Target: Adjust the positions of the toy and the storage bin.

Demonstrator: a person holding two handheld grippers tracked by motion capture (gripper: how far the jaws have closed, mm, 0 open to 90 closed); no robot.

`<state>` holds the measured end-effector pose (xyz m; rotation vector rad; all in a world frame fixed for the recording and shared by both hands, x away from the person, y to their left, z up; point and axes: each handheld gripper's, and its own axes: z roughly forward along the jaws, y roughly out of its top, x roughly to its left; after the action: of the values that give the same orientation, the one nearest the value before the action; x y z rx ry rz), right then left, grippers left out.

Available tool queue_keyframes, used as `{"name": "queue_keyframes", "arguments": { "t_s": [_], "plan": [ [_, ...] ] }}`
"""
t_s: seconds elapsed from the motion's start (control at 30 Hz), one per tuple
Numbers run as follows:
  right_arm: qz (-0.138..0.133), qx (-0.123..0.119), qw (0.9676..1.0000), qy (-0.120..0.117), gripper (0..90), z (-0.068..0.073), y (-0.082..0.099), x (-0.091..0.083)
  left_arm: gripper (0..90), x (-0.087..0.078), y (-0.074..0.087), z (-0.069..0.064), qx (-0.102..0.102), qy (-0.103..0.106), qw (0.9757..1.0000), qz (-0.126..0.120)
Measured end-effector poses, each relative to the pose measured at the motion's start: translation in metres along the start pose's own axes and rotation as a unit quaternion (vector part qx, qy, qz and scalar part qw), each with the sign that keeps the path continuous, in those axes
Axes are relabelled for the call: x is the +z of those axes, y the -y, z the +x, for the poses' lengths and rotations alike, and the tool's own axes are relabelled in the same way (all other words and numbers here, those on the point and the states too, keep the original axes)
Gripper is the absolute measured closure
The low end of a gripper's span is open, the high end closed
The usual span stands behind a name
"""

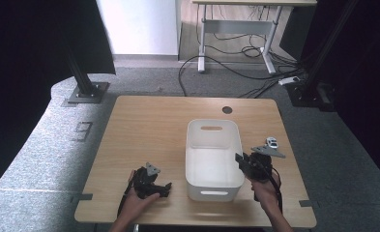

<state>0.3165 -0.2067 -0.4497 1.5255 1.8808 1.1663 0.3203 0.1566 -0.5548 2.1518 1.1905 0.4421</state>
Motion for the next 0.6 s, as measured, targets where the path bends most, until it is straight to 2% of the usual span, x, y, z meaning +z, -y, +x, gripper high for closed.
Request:
{"name": "queue_keyframes", "arguments": {
  "t_s": [0.6],
  "plan": [
    [0.003, -0.008, 0.9999, -0.005, 72.6, 0.0094, -0.0034, 0.0074, 0.0, -0.0001, 0.0, 0.0001, 0.001, 0.0, 1.0, 0.001]
  ]
}}
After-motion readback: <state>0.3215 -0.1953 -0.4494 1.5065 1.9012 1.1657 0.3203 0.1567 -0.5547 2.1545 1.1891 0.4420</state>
